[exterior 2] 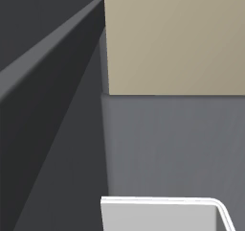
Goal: Pick the jar and candle from the dining table and place them in the open cabinet. Close the cabinet after placing the objects.
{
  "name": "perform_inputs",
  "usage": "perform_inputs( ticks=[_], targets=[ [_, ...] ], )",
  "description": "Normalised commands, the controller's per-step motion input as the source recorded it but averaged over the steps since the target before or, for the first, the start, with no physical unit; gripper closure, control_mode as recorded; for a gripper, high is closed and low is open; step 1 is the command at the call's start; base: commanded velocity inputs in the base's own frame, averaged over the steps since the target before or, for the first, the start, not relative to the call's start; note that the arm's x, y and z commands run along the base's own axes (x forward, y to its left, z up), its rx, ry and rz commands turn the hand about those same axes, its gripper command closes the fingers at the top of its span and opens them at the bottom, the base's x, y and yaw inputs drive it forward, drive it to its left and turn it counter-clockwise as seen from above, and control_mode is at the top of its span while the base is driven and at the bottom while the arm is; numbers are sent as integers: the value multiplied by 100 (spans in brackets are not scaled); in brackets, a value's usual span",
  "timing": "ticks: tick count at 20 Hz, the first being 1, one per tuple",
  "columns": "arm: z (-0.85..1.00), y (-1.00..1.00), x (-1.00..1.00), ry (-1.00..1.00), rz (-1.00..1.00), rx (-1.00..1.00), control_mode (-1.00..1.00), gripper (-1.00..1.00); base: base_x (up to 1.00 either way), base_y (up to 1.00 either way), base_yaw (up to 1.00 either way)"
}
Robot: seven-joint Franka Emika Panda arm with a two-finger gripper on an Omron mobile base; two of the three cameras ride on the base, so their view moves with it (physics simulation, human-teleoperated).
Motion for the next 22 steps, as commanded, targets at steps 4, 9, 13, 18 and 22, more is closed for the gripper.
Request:
perform_inputs(
  ticks=[4, 9, 13, 18, 22],
  targets=[
    [0, 50, 53, 0, 0, 0, -100, -100, 0, 0, 0],
    [0, 48, 62, 0, 0, 0, -100, -100, 0, 0, 0],
    [0, 32, 62, 0, 0, 0, -100, -100, 0, 0, 0],
    [0, 13, 58, 0, 0, 0, -100, -100, 0, 0, 0],
    [0, 6, 56, 0, 0, 0, -100, -100, 0, 0, 0]
  ],
)
